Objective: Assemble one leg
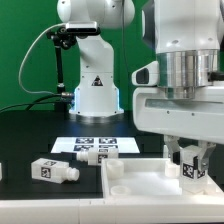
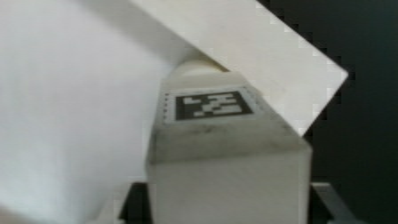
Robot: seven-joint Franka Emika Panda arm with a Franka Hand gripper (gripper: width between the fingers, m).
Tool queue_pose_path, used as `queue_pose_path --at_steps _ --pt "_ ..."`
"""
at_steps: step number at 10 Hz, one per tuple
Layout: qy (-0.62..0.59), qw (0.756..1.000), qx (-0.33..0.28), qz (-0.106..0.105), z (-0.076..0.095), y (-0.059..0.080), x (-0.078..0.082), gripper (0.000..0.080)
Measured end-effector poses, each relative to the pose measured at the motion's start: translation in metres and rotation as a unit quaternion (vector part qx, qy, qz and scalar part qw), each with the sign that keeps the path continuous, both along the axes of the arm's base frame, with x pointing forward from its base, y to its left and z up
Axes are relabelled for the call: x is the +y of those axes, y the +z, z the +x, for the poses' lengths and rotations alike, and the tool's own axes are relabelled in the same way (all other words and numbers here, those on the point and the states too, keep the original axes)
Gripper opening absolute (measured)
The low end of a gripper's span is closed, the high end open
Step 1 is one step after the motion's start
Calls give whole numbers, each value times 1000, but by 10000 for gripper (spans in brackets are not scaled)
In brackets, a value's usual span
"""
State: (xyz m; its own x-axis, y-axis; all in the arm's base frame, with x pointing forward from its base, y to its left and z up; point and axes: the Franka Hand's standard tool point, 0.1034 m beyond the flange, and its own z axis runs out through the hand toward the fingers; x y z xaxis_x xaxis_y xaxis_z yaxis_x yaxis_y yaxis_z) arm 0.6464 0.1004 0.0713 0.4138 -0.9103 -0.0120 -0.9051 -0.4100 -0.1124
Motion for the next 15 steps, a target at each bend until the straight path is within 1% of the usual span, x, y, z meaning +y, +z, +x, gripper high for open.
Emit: queue_pose_path --at_steps 1,3,4,6,7,8,9,10,11,13,14,15 --pt "-104 994 8 17 -1 -1 -2 288" --pt "-227 972 20 50 -5 -1 -4 288" --pt "-254 965 23 54 -6 -1 -3 288" --pt "-238 970 22 53 -6 -2 -3 298" --pt "-215 975 20 51 -6 -1 -4 298" --pt "-103 994 14 46 -4 1 -10 466" --pt "-2 999 -3 51 3 6 -15 608" --pt "61 996 -5 57 3 6 -12 608" --pt "102 993 -12 58 3 4 -5 637" --pt "147 988 -18 52 3 4 -9 646" --pt "189 980 -23 47 3 4 -9 648" --pt "248 968 -17 38 1 3 -7 648"
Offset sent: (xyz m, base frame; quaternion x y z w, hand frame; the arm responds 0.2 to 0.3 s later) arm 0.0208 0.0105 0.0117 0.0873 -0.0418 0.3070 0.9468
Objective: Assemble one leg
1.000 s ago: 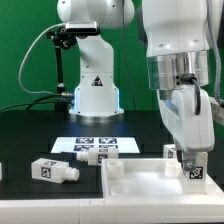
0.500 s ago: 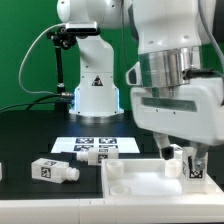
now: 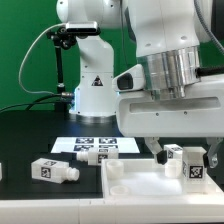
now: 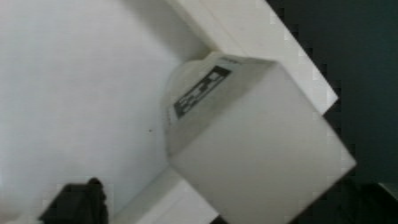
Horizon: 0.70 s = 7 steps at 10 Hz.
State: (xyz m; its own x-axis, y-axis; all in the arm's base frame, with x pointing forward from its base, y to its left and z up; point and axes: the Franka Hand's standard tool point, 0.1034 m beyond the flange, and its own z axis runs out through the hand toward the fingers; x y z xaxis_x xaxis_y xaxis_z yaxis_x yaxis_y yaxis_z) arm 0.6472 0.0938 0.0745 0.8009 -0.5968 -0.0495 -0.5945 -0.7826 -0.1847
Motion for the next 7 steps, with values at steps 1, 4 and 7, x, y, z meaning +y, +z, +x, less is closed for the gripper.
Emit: queue_pose_path --at_steps 1,4,7 --pt "91 996 12 -18 -3 0 12 648" --pt "255 966 29 -20 -5 -5 22 621" --pt "189 981 42 -21 -6 -6 22 291"
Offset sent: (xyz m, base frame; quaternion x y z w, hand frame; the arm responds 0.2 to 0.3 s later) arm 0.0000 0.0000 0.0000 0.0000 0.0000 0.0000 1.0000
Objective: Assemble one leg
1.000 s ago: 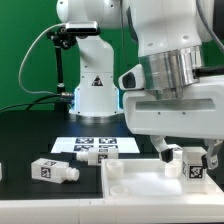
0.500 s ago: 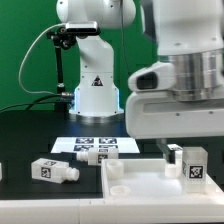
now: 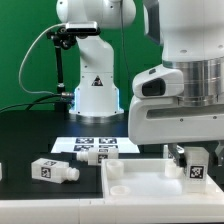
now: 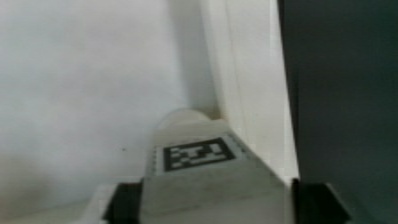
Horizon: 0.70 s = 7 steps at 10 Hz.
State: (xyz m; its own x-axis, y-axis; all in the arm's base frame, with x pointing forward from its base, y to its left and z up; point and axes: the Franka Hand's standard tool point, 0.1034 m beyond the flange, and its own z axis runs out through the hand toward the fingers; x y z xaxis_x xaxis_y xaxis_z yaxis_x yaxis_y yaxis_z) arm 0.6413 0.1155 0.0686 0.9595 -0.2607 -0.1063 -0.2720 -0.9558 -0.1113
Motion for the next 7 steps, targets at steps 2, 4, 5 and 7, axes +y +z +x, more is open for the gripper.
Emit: queue_pose_path --at_steps 2,4,5,7 --pt "-78 997 6 -7 2 4 -4 291" --pt "-177 984 4 -22 0 -1 0 291" --pt "-246 969 0 -26 1 -2 0 291" --pt "-389 921 -24 -23 1 -3 -2 291"
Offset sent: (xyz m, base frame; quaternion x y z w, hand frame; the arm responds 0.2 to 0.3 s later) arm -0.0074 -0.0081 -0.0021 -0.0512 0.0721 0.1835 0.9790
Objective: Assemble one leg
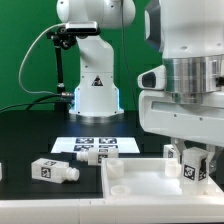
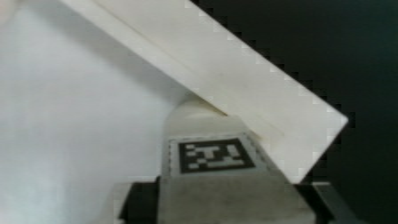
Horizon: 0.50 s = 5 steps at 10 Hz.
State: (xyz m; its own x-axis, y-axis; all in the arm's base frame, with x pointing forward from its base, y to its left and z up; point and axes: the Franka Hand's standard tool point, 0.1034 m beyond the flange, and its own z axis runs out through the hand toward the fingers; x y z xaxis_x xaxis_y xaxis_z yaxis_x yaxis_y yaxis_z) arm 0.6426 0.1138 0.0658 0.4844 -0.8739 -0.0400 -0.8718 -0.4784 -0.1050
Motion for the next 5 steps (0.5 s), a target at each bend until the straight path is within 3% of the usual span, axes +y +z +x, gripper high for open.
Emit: queue_pose_path --at_steps 2,4,5 --pt "-156 987 -27 3 -2 1 2 291" --pt "-193 981 -33 10 -3 1 2 291" --pt "-173 984 -35 8 -4 0 2 372"
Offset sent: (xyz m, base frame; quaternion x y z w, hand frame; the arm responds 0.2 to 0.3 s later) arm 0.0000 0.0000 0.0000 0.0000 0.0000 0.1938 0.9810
